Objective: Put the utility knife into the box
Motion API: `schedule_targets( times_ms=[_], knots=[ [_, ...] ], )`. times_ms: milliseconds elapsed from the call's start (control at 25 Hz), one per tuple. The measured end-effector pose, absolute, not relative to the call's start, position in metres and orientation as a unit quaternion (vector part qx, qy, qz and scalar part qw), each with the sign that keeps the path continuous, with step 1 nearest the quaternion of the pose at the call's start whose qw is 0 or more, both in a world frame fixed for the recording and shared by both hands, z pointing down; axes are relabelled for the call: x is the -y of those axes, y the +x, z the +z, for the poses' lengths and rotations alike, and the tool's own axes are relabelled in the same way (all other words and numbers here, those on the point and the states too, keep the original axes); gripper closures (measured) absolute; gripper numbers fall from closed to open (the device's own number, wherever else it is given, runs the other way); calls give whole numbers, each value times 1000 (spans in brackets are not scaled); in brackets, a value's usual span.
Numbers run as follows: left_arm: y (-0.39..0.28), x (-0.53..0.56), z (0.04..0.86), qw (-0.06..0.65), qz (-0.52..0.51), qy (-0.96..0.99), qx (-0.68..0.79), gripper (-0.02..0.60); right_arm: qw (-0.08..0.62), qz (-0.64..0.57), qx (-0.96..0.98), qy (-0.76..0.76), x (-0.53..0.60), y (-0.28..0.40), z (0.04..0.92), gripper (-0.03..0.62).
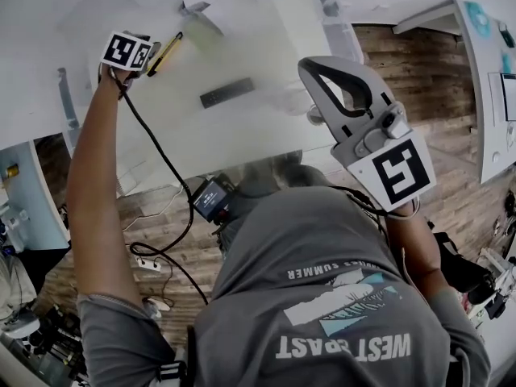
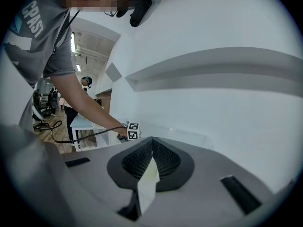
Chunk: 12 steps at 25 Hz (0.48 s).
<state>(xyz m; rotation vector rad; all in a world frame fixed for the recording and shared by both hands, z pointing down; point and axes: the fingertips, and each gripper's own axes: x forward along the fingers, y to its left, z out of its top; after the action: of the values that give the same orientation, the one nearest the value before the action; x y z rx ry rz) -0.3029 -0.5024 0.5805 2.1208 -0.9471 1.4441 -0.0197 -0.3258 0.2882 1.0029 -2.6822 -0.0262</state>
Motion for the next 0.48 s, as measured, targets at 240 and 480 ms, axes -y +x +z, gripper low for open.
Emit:
schedule_targets(
  times_ms=[240, 480],
  knots=[
    [-269, 500, 452, 127, 382, 825, 396, 443, 115, -22, 938, 326, 316, -17, 274, 583],
    [-203, 434, 314, 56, 222, 894, 384, 466, 95, -29, 945, 311, 301, -7, 258, 583]
  ],
)
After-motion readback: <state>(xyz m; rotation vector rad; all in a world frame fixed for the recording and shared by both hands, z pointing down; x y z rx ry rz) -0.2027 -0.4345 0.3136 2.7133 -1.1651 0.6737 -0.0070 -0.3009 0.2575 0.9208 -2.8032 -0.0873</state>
